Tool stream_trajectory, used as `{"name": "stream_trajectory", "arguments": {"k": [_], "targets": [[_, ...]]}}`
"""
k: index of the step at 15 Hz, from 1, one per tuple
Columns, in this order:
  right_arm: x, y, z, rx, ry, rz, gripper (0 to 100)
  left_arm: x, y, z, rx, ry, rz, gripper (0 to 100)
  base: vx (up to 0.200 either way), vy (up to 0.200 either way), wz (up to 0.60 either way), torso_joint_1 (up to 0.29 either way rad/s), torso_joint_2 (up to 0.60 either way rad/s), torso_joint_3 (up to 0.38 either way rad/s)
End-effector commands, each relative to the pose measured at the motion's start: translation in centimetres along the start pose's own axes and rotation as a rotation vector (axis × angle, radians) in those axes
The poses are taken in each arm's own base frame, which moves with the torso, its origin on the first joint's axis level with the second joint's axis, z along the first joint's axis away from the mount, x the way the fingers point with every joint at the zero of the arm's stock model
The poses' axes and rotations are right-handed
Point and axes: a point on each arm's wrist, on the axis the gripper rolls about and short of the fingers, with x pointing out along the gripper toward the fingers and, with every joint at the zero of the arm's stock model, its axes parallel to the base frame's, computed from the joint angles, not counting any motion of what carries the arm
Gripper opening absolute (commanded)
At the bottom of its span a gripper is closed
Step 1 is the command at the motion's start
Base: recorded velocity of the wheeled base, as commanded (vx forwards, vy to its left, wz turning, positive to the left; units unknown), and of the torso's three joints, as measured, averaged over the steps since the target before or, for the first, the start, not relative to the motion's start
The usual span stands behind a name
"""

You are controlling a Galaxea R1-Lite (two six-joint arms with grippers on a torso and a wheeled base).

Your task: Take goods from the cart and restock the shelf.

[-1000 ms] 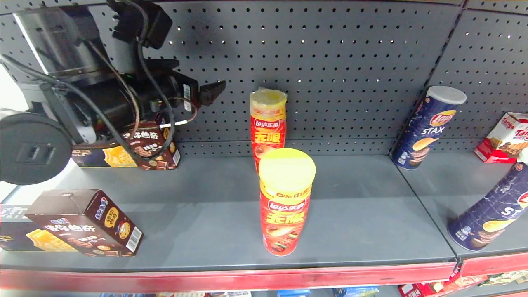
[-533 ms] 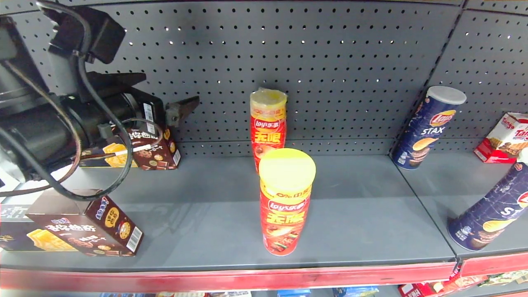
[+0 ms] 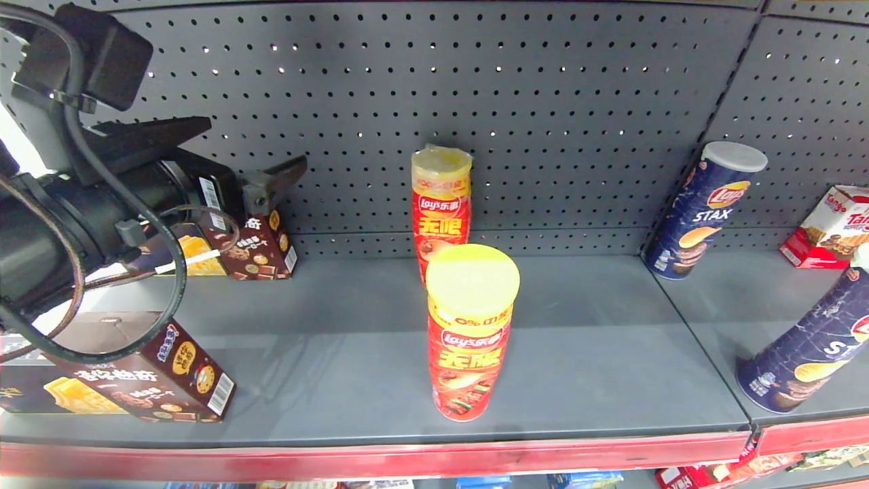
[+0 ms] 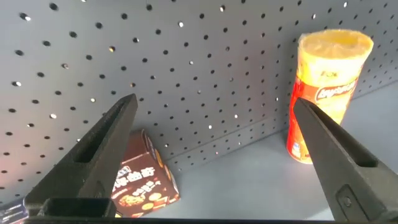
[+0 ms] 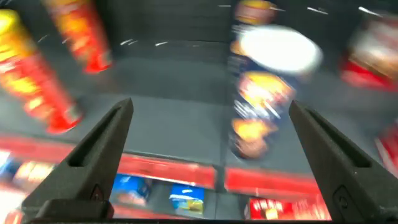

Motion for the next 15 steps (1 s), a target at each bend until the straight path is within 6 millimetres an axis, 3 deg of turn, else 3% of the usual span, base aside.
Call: {"name": "stream_trajectory", "arguments": {"k": [1, 3, 5, 8, 10, 15], "targets": [[6.3, 0.4, 2.6, -0.049, 0.115, 0.251, 100, -0.2, -0.1, -0.4, 0.000, 0.012, -0.004, 100, 0.000, 0.000, 0.00, 0.000, 0.00, 0.000], [8.3, 1.8, 3.5, -0.053, 0.136, 0.385, 100, -0.2, -0.1, -0.4, 0.000, 0.012, -0.004, 100, 0.000, 0.000, 0.00, 0.000, 0.00, 0.000], [11.7, 4.4, 4.1, -0.067, 0.196, 0.520, 100, -0.2, -0.1, -0.3, 0.000, 0.005, -0.004, 100, 0.000, 0.000, 0.00, 0.000, 0.00, 0.000], [15.3, 6.9, 2.5, -0.082, 0.253, 0.576, 100, -0.4, 0.0, -0.1, 0.000, 0.001, -0.001, 100, 0.000, 0.000, 0.00, 0.000, 0.00, 0.000], [18.6, 8.2, 0.7, -0.093, 0.273, 0.500, 100, -0.4, 0.0, -0.1, 0.000, 0.001, -0.001, 100, 0.000, 0.000, 0.00, 0.000, 0.00, 0.000], [20.4, 10.2, -1.4, -0.123, 0.340, 0.420, 100, -0.7, 0.1, 0.1, 0.000, -0.007, 0.002, 100, 0.000, 0.000, 0.00, 0.000, 0.00, 0.000]]}}
